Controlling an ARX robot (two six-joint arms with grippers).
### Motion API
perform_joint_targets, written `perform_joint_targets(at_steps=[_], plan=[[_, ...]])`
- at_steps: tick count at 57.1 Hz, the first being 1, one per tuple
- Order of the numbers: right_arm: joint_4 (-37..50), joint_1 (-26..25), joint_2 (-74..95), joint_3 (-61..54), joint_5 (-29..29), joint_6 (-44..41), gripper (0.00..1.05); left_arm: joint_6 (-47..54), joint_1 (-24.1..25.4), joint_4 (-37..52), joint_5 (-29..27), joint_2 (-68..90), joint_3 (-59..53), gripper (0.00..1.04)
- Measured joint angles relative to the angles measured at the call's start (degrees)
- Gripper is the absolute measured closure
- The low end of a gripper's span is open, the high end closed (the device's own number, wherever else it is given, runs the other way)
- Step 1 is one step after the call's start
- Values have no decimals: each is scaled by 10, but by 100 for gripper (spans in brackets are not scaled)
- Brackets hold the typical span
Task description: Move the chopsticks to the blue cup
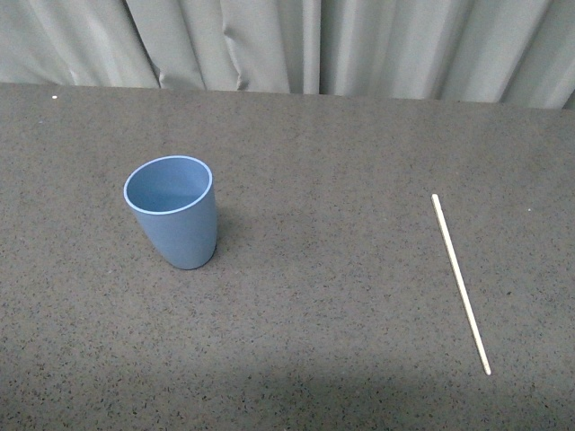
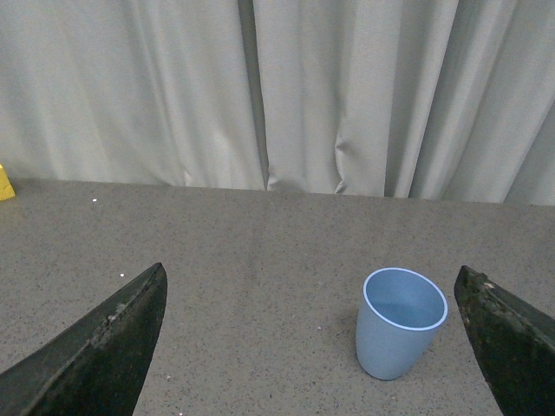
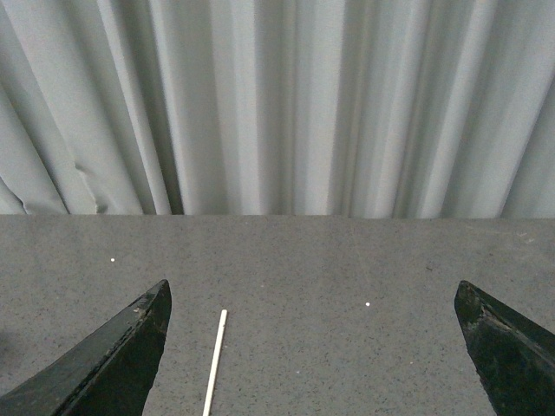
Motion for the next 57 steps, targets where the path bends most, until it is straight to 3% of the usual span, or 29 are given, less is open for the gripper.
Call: perform_joint_targets(at_steps=[57], plan=[[-9, 5, 4, 2, 17, -10, 9, 0, 0, 0, 0, 0, 0, 7]])
